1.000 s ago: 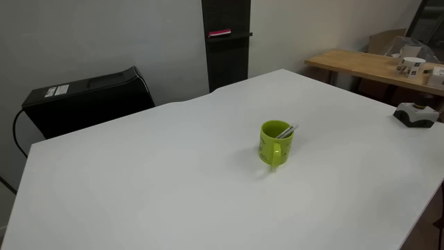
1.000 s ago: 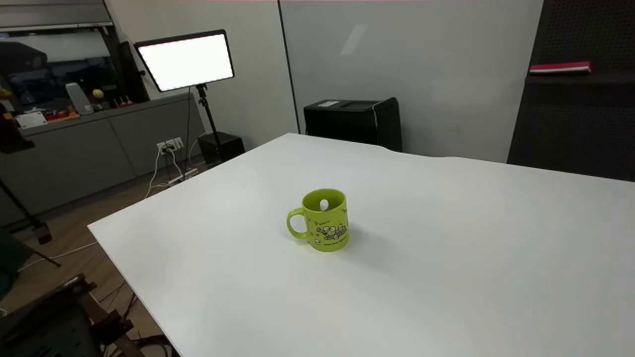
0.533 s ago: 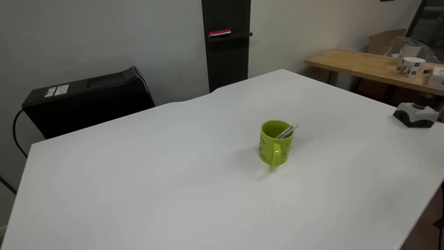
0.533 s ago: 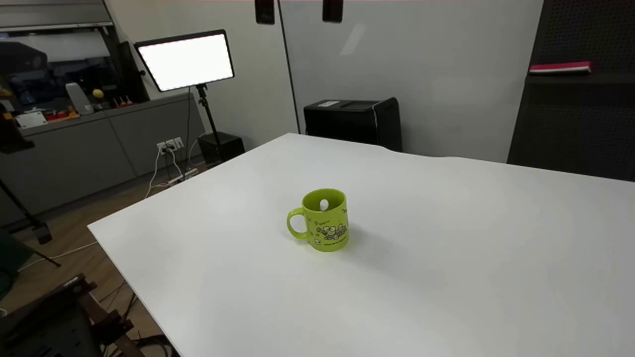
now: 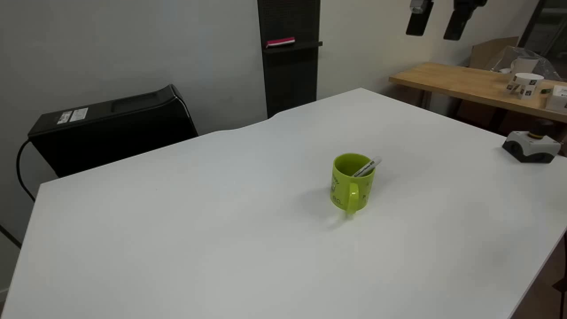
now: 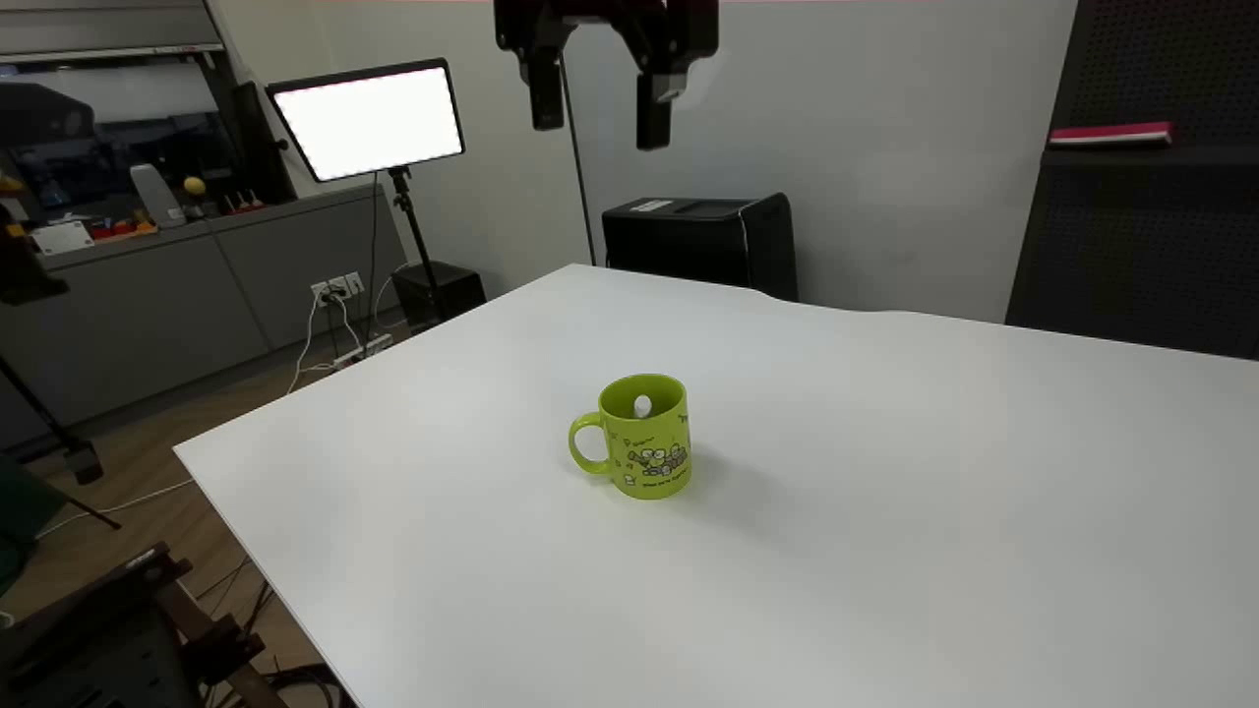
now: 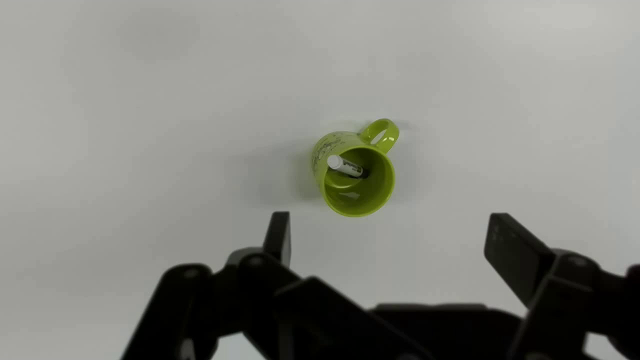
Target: Remove the marker from the cup and put it on the table
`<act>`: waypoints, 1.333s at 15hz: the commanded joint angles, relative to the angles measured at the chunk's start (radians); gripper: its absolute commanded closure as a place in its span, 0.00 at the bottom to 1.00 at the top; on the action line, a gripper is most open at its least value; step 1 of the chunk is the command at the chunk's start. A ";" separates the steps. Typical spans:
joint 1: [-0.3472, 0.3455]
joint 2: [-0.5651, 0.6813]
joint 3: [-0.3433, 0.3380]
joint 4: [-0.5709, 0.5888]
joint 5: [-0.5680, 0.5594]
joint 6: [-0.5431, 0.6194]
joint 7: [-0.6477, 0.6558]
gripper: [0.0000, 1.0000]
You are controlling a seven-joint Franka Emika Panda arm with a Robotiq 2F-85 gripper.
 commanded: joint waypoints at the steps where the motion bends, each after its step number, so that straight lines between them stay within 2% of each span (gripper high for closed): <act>1: 0.006 0.017 0.015 -0.031 0.034 0.094 0.041 0.00; 8: 0.011 0.089 0.031 -0.075 0.062 0.223 0.034 0.00; 20: 0.007 0.100 0.031 -0.076 0.065 0.216 0.011 0.00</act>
